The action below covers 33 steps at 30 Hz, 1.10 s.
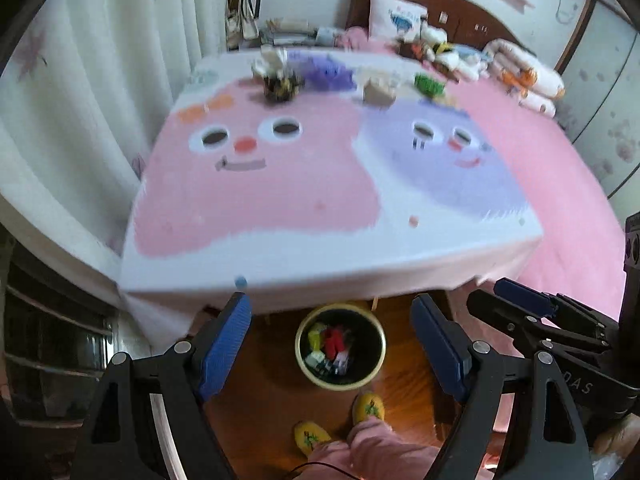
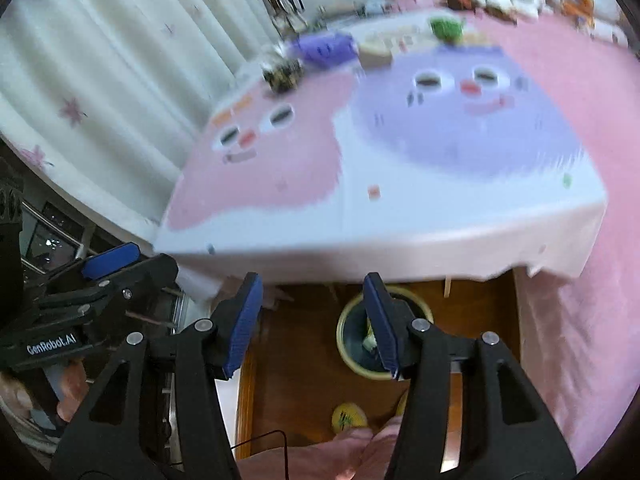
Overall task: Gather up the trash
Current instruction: 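Raise both tools from the bin back toward the table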
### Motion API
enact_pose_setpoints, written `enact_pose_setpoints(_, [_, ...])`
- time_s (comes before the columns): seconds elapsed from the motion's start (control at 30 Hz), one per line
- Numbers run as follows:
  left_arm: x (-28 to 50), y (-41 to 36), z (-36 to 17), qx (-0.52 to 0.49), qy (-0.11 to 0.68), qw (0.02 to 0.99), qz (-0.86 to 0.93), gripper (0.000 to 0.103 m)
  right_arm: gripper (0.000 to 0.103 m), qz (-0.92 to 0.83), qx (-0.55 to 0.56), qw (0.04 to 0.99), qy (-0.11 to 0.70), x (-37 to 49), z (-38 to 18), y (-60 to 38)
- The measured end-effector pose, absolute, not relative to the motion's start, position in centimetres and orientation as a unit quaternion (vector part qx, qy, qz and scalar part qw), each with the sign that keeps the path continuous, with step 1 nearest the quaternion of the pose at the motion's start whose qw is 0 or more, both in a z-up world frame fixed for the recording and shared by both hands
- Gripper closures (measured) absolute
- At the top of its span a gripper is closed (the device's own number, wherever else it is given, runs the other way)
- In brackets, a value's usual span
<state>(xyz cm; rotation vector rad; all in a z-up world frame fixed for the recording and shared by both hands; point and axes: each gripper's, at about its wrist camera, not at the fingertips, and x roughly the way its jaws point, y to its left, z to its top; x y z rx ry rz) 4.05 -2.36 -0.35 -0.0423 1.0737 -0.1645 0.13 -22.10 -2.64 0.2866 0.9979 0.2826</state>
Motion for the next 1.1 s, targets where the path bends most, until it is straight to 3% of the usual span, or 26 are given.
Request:
enact_pose_setpoints(0.23, [6.2, -0.4, 5.8, -0.038, 0.474, 0.874, -0.094, 0.024, 0.053, 0.124, 0.102, 0.896, 0.415, 2.3, 4.2, -21.2])
enact_pose_setpoints(0.5, [9.5, -0.1, 6.7, -0.027, 0.473, 0.876, -0.089, 0.024, 0.054, 0.122, 0.064, 0.914, 0.382, 7.2, 8.3, -22.0])
enact_pose_setpoints(0.7, [13.9, -1.1, 4.8, -0.021, 0.485, 0.873, -0.049, 0.024, 0.054, 0.132, 0.028, 0.91, 0.393, 14.6, 7.3, -23.8])
enact_pose_setpoints(1.1, [28.3, -4.9, 0.0, -0.082, 0.528, 0.843, 0.06, 0.025, 0.054, 0.244, -0.074, 0.855, 0.451, 33.8, -0.1, -27.2])
